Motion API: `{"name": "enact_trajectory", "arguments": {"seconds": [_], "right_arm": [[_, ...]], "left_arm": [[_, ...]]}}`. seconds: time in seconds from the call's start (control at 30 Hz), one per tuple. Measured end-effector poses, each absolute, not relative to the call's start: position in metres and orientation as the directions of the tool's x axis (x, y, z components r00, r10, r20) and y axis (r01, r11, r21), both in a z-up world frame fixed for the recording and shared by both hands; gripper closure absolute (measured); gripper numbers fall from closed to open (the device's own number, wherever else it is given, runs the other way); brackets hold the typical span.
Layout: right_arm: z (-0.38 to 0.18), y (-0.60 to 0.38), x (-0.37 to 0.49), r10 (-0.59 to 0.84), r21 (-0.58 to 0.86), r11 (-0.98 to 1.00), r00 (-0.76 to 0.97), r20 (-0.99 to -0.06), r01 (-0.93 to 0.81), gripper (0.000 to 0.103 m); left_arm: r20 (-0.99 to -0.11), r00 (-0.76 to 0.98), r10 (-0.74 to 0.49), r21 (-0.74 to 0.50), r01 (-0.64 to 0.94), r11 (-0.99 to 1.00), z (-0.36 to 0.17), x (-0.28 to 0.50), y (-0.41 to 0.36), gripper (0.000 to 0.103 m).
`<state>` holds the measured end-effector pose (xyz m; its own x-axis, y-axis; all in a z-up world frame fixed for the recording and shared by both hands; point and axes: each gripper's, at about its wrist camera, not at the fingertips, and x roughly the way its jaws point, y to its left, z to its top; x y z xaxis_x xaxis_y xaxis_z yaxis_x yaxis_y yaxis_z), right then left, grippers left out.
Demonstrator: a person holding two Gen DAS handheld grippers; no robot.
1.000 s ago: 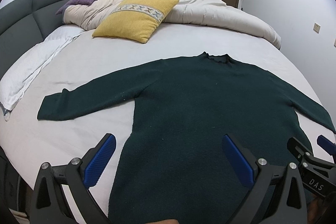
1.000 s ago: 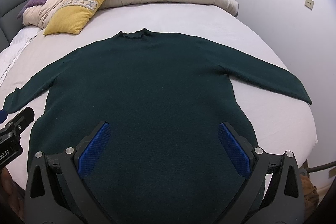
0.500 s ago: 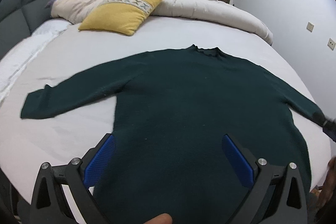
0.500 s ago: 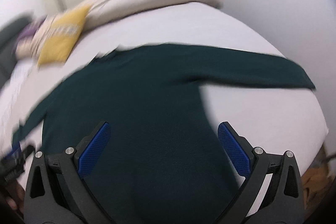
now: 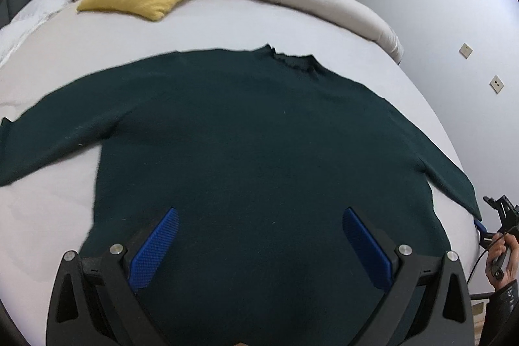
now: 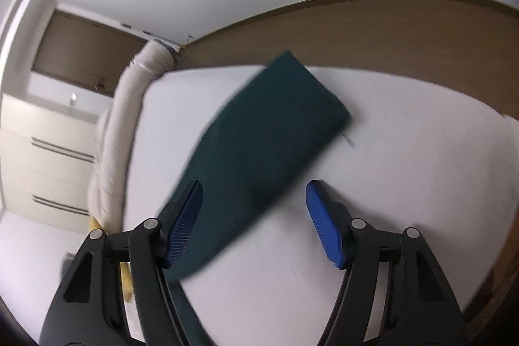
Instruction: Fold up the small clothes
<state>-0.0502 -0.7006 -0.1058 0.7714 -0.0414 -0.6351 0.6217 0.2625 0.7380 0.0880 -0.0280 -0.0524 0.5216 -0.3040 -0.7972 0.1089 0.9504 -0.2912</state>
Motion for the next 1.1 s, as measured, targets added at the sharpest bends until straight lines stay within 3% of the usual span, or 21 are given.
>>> {"name": "enact_trajectory", "arguments": {"seconds": [0.03, 0.1, 0.17, 0.23, 0.43, 0.63, 0.77, 0.9, 1.0, 1.07, 1.1], "right_arm": [[-0.108, -0.706, -0.044, -0.030, 0.753, 0.250, 0.782, -0.623, 0.609, 0.041], [-0.116, -0.724, -0.030, -0.010, 0.780, 0.213, 0.799, -0.601, 0.589, 0.060], [-0.127, -0.742, -0.020, -0.003, 0.789, 0.171, 0.801, -0.599, 0.590, 0.089], [-0.132, -0.759, -0.014, -0.019, 0.779, 0.156, 0.790, -0.613, 0.608, 0.096], [-0.071, -0.710, 0.051, -0.065, 0.637, 0.488, 0.753, -0.655, 0.597, 0.096], [-0.015, -0.544, 0.189, 0.123, 0.465, 0.845, 0.751, -0.649, 0.264, 0.096], [-0.019, -0.413, 0.257, 0.208, 0.340, 0.938, 0.681, -0.702, 0.064, 0.096], [-0.062, -0.308, 0.275, 0.243, 0.246, 0.966, 0.573, -0.783, -0.073, 0.094], [-0.091, -0.265, 0.271, 0.246, 0.202, 0.969, 0.514, -0.822, -0.141, 0.080], [-0.095, -0.263, 0.259, 0.279, 0.230, 0.960, 0.503, -0.818, -0.157, 0.058], [-0.095, -0.259, 0.246, 0.293, 0.248, 0.956, 0.508, -0.810, -0.157, 0.055]], "left_arm": [[-0.803, 0.504, -0.318, -0.307, 0.106, 0.946, -0.055, 0.093, -0.030, 0.000], [-0.803, 0.487, -0.343, -0.336, 0.106, 0.936, -0.060, 0.099, -0.032, 0.000], [-0.795, 0.465, -0.390, -0.387, 0.106, 0.916, -0.065, 0.107, -0.032, 0.000], [-0.781, 0.446, -0.436, -0.446, 0.090, 0.891, -0.070, 0.115, -0.027, 0.002], [-0.738, 0.454, -0.500, -0.543, 0.042, 0.839, -0.074, 0.135, -0.004, 0.007], [-0.692, 0.478, -0.541, -0.606, 0.022, 0.795, -0.073, 0.143, 0.021, 0.007], [-0.671, 0.494, -0.553, -0.635, 0.003, 0.773, -0.076, 0.145, 0.041, 0.008], [-0.668, 0.491, -0.558, -0.646, -0.011, 0.763, -0.083, 0.152, 0.053, 0.008], [-0.667, 0.480, -0.570, -0.654, -0.011, 0.757, -0.085, 0.153, 0.056, 0.008], [-0.666, 0.470, -0.579, -0.659, -0.007, 0.752, -0.086, 0.151, 0.054, 0.008], [-0.664, 0.462, -0.587, -0.662, 0.000, 0.749, -0.087, 0.154, 0.049, 0.008]]}}
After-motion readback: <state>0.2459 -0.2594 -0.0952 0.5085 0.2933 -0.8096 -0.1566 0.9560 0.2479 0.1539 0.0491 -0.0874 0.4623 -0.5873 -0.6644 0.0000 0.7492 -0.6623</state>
